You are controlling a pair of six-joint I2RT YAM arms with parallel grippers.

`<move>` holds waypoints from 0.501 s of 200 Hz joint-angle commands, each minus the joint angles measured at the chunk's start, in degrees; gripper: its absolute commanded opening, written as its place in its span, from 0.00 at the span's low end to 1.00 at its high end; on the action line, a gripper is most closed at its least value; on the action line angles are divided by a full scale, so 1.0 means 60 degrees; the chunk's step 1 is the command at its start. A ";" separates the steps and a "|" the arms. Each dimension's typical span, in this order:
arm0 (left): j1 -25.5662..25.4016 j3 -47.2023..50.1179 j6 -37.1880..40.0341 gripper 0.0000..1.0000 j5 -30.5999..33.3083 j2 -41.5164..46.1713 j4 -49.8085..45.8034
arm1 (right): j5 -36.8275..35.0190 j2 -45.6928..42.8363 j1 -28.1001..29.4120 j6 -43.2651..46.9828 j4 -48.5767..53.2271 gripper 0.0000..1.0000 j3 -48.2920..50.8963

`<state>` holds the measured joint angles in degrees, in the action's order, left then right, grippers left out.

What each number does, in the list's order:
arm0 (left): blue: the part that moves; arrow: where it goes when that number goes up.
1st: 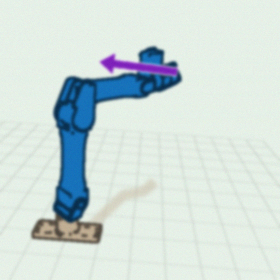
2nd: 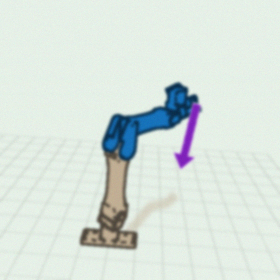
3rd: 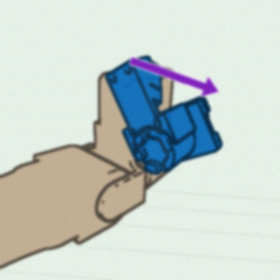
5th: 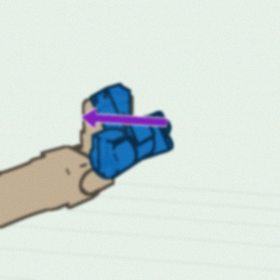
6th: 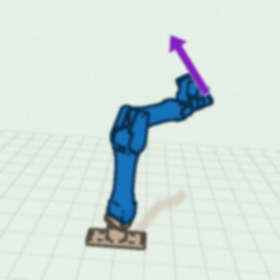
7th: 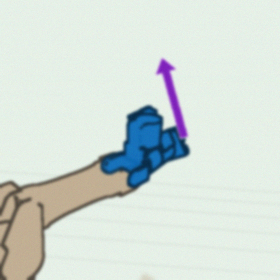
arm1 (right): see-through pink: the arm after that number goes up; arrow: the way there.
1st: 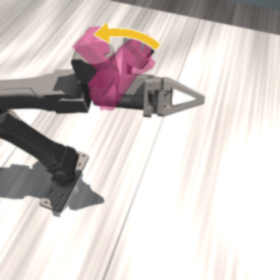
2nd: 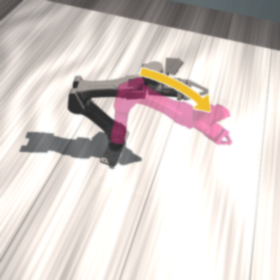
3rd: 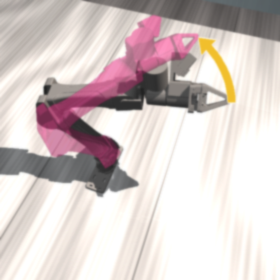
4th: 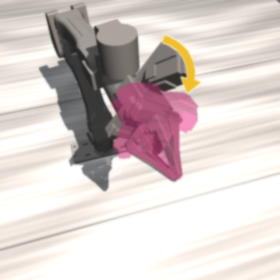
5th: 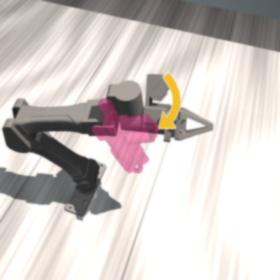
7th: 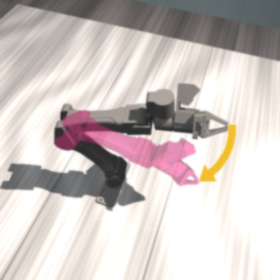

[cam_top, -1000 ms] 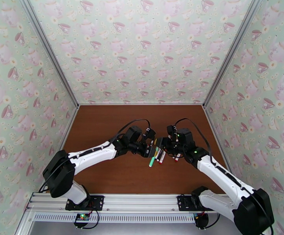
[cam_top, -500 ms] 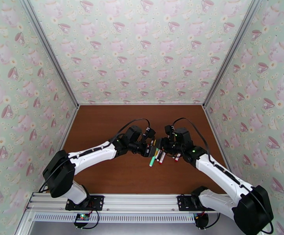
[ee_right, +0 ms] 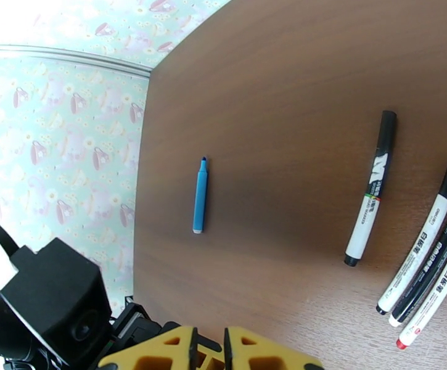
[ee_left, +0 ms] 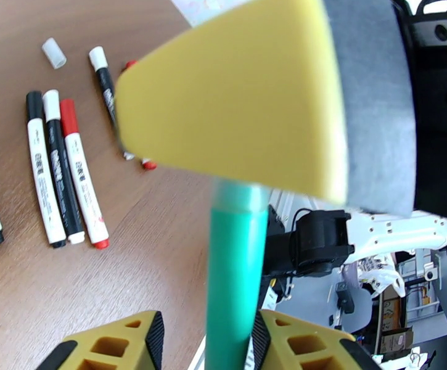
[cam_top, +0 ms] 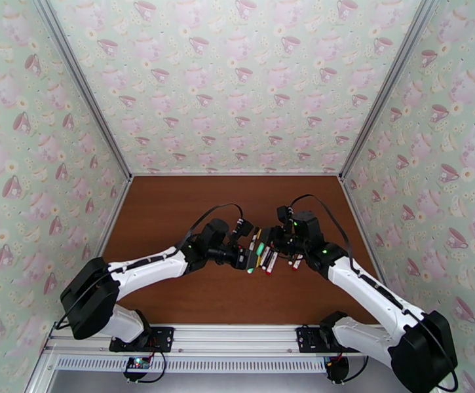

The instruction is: Open the pen caps

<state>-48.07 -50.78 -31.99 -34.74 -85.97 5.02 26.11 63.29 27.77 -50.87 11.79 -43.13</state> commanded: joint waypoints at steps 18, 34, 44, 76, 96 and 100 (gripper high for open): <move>0.0015 -0.0112 -0.0093 0.45 -0.0114 0.0114 0.0424 | -0.0011 0.0102 0.0203 -0.0267 -0.0391 0.08 -0.0316; 0.0017 -0.0223 -0.0030 0.41 0.0015 0.0009 0.0189 | -0.0005 0.0094 0.0249 -0.0288 -0.0413 0.08 -0.0312; 0.0022 -0.0279 -0.0008 0.36 0.0100 -0.0034 0.0071 | -0.0008 0.0074 0.0249 -0.0309 -0.0413 0.08 -0.0313; 0.0011 -0.0305 0.0085 0.17 0.0476 0.0052 -0.0292 | -0.0344 -0.0080 0.0250 -0.0368 -0.0271 0.06 -0.0282; 0.0003 -0.0263 0.0205 0.11 0.0499 0.0217 -0.0460 | -0.0709 -0.0177 0.0250 -0.0426 -0.0114 0.05 -0.0287; 0.0000 -0.0252 0.0250 0.10 0.0468 0.0236 -0.0513 | -0.0763 -0.0190 0.0250 -0.0427 -0.0095 0.04 -0.0303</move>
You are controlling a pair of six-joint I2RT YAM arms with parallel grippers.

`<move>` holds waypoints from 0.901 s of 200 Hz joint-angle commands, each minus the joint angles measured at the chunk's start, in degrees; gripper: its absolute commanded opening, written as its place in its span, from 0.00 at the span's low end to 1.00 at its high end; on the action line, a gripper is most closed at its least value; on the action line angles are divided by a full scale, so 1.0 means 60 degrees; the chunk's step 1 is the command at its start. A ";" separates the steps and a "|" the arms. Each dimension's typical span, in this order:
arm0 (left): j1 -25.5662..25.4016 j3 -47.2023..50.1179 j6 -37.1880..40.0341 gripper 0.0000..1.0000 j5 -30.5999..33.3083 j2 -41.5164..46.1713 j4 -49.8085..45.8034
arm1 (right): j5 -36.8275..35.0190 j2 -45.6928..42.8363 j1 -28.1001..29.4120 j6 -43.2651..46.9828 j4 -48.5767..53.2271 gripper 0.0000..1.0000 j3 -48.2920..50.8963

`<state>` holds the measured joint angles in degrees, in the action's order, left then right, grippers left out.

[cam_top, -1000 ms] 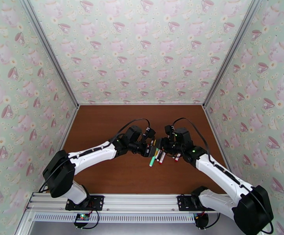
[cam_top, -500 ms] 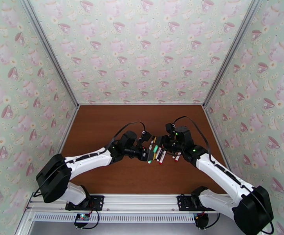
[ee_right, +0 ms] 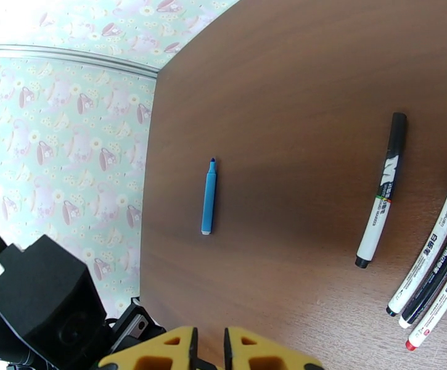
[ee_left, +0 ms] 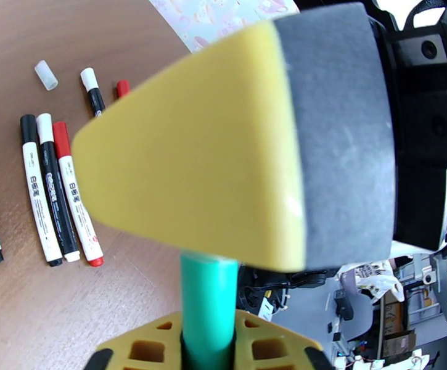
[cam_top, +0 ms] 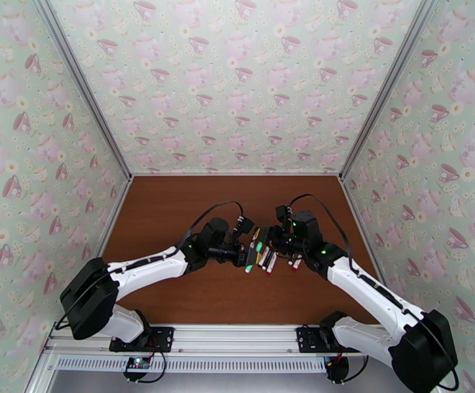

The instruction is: Open the pen caps

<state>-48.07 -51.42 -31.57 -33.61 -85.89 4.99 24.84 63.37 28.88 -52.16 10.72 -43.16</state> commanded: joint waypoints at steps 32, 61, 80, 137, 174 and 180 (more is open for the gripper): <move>-0.0042 -0.0349 0.0684 0.10 -0.0115 0.0442 -0.1443 | -0.0552 -0.0186 -0.0124 0.0020 -0.0135 0.02 -0.0535; -0.0546 -0.1225 0.1825 0.10 0.1923 0.0717 -0.3799 | -0.0549 -0.0025 -0.0508 0.0177 0.0193 0.02 -0.0994; -0.1000 -0.1762 0.2320 0.09 0.3115 0.0585 -0.4857 | -0.0666 0.0096 -0.0682 0.0084 0.0320 0.01 -0.1135; -0.1023 -0.1424 0.1703 0.09 0.1754 0.0779 -0.3562 | -0.0395 0.0160 -0.1277 0.0468 -0.0116 0.01 -0.1170; -0.0474 -0.0645 0.0841 0.10 0.1421 0.1431 -0.2380 | -0.0229 0.0444 -0.1639 0.2210 0.1243 0.04 -0.1502; -0.0350 -0.0502 0.0700 0.11 0.1424 0.1554 -0.2201 | -0.0253 0.0500 -0.1738 0.2516 0.1437 0.04 -0.1545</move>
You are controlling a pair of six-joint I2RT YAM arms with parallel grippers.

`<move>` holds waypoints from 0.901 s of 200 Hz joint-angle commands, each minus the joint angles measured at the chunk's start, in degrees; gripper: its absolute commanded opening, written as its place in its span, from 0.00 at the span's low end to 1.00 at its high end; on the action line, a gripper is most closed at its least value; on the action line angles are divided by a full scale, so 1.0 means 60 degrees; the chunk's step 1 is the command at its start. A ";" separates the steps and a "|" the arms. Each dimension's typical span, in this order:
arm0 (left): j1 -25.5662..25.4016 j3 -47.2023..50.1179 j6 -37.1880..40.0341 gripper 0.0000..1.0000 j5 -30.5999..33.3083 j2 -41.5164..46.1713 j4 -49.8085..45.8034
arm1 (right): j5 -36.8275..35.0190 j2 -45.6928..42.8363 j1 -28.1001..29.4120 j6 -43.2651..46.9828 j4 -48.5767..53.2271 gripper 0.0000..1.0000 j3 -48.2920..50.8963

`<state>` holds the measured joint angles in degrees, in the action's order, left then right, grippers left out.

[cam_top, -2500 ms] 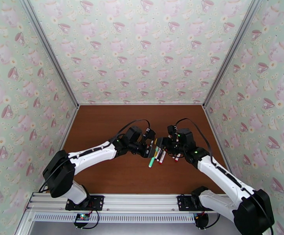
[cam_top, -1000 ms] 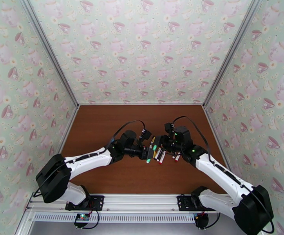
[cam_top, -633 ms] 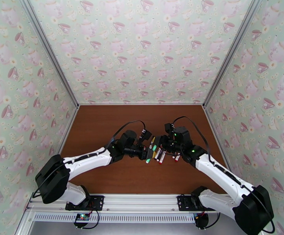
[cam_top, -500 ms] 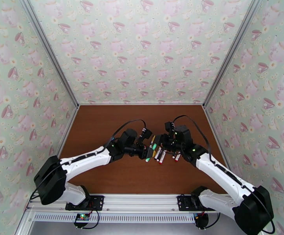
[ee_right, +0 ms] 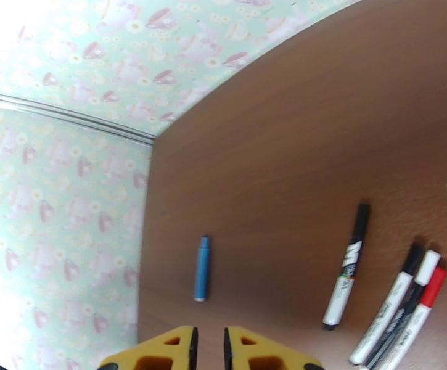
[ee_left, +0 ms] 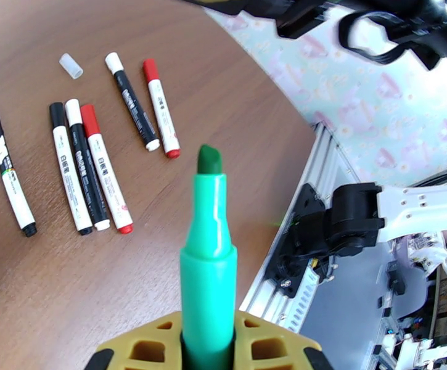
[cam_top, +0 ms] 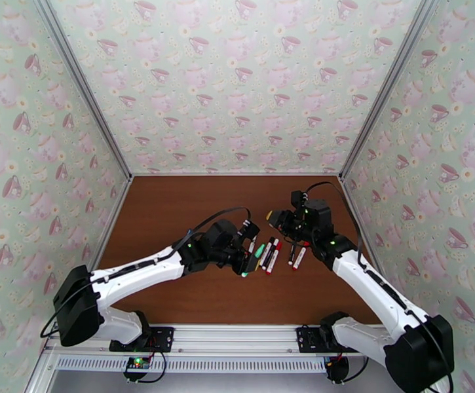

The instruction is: Open the pen caps

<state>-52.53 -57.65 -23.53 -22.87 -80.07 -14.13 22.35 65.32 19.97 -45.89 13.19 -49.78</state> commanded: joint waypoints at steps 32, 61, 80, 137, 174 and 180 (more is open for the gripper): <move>0.0886 0.1090 -0.1011 0.11 0.0029 0.1142 0.1374 | -0.0659 0.0627 -0.0600 0.2954 0.2287 0.06 -0.0722; 0.1137 0.1419 -0.1171 0.11 0.0350 0.1540 0.1446 | -0.1463 0.1214 -0.0828 0.3873 0.2721 0.07 -0.0915; 0.1287 0.1567 -0.1226 0.11 0.0580 0.1781 0.1356 | -0.1786 0.1771 -0.0959 0.4350 0.2907 0.07 -0.1161; 0.1820 0.2114 -0.1400 0.15 0.1337 0.2343 0.1281 | -0.3018 0.3641 -0.1185 0.5385 0.3231 0.08 -0.2131; 0.1953 0.1847 -0.1264 0.15 0.1337 0.2413 0.0773 | -0.3398 0.4810 -0.1514 0.5730 0.3155 0.08 -0.2665; 0.1969 0.1839 -0.1257 0.15 0.1338 0.2442 0.0784 | -0.3440 0.4955 -0.1577 0.5742 0.3096 0.08 -0.2735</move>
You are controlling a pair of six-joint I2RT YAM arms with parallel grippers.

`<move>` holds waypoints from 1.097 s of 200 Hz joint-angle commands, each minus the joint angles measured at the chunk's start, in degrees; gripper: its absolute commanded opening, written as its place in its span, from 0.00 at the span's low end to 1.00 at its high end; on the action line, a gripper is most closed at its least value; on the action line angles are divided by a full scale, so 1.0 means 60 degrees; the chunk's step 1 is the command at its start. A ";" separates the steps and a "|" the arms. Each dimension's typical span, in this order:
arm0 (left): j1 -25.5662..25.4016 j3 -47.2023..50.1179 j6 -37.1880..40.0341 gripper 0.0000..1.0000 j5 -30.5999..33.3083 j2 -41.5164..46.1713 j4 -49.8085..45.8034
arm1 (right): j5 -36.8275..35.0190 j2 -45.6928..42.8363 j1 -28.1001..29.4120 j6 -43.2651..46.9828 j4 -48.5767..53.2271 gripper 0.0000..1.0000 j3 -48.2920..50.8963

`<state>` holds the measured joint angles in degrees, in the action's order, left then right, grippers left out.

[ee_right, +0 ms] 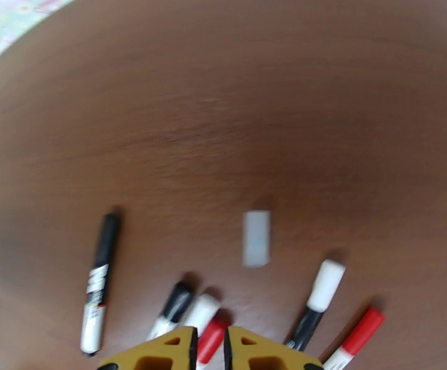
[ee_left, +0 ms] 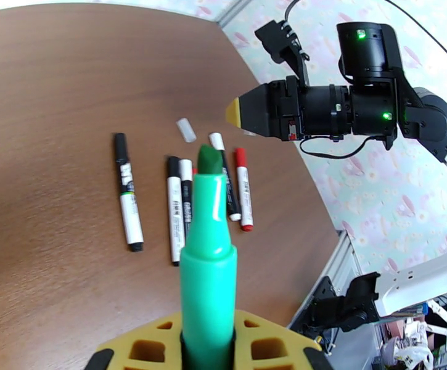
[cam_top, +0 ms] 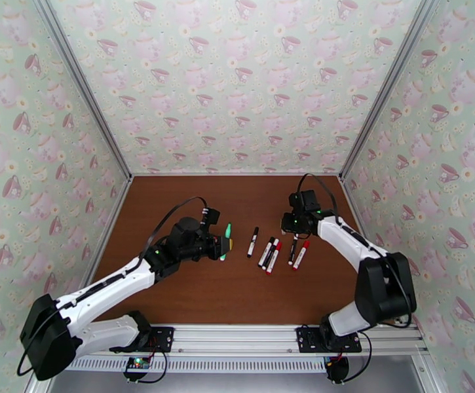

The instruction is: Open the pen caps

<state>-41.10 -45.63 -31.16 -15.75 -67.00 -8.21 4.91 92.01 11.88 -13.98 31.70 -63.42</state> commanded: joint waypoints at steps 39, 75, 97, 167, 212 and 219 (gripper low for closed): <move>0.0100 -0.0193 0.0065 0.15 0.0150 0.0307 -0.0247 | -0.0891 0.1342 -0.0369 0.0687 -0.0102 0.08 -0.0808; 0.0156 -0.0299 0.0161 0.12 0.0627 0.0073 -0.0679 | -0.0852 0.2087 -0.0369 0.0854 0.0019 0.09 -0.1247; 0.0154 -0.0219 0.0110 0.12 0.0490 0.0007 -0.0487 | -0.0889 0.2464 -0.0383 0.0908 0.0073 0.10 -0.1437; 0.0136 -0.0250 0.0081 0.12 0.0369 -0.0368 -0.0353 | -0.0821 0.3069 -0.0398 0.0916 -0.0019 0.17 -0.1653; 0.0156 -0.0064 -0.0080 0.12 0.0284 -0.0392 -0.0152 | -0.0789 0.3180 -0.0401 0.0923 0.0041 0.20 -0.1791; 0.0152 -0.0043 -0.0081 0.12 0.0295 -0.0378 -0.0159 | -0.0770 0.3203 -0.0405 0.0927 0.0061 0.21 -0.1809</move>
<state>-40.56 -45.69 -31.14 -13.65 -69.21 -10.46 0.58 109.73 9.63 -9.54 31.68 -72.44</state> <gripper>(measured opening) 0.184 0.201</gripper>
